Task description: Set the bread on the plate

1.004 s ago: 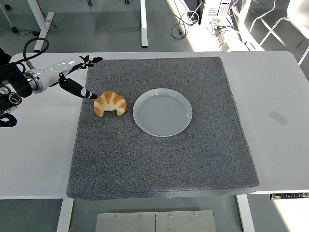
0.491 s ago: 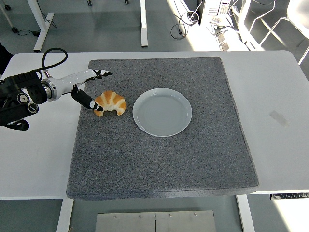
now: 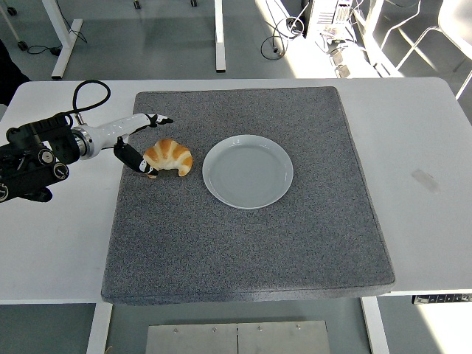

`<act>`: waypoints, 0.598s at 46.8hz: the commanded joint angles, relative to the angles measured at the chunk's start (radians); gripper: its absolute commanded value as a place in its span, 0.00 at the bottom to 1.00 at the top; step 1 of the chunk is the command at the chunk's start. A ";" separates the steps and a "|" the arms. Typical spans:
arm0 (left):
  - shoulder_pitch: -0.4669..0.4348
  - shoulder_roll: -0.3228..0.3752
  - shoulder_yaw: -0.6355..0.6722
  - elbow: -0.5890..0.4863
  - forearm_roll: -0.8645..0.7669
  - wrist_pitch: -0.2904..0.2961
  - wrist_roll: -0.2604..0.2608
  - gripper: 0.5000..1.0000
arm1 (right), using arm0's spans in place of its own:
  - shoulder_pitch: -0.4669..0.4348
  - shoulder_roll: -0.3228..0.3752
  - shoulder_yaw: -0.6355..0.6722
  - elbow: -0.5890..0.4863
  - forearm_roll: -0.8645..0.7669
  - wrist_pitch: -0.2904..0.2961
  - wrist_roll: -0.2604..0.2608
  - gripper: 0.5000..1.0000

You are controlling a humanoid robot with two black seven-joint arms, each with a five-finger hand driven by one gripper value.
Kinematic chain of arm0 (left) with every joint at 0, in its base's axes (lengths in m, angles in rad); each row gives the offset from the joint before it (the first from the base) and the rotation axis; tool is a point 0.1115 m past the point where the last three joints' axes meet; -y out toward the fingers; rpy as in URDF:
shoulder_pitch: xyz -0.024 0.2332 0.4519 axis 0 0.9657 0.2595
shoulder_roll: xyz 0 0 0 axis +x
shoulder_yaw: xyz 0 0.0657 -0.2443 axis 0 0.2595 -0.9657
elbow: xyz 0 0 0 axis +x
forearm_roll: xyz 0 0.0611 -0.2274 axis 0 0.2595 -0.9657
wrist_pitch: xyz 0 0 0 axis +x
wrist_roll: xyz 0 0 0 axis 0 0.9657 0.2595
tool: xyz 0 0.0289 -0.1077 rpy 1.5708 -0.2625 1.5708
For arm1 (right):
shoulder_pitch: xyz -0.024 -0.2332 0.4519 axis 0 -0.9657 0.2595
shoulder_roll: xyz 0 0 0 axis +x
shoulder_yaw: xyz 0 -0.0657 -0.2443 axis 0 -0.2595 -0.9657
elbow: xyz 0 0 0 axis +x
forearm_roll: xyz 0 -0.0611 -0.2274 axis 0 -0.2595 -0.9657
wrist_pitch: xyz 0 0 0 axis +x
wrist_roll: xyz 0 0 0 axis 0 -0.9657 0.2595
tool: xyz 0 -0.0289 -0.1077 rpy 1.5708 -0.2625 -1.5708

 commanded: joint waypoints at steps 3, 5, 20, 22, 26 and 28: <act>0.007 -0.011 -0.001 0.019 0.014 0.000 0.000 0.94 | 0.000 0.000 0.000 0.000 0.001 0.000 0.000 1.00; 0.008 -0.013 -0.002 0.022 0.020 0.000 -0.002 0.93 | 0.000 0.000 0.000 0.000 0.001 0.000 0.000 1.00; 0.011 -0.033 -0.003 0.024 0.057 0.000 0.000 0.86 | 0.000 0.000 0.000 0.000 0.001 0.000 0.000 1.00; 0.011 -0.033 -0.003 0.026 0.063 0.000 -0.002 0.83 | 0.000 0.000 0.000 0.000 0.001 0.000 0.000 1.00; 0.011 -0.034 -0.003 0.027 0.065 0.000 -0.003 0.79 | 0.000 0.000 0.000 0.000 0.001 0.000 0.000 1.00; 0.011 -0.036 -0.005 0.030 0.065 0.000 -0.003 0.77 | 0.002 0.000 0.000 0.000 0.001 0.000 0.000 1.00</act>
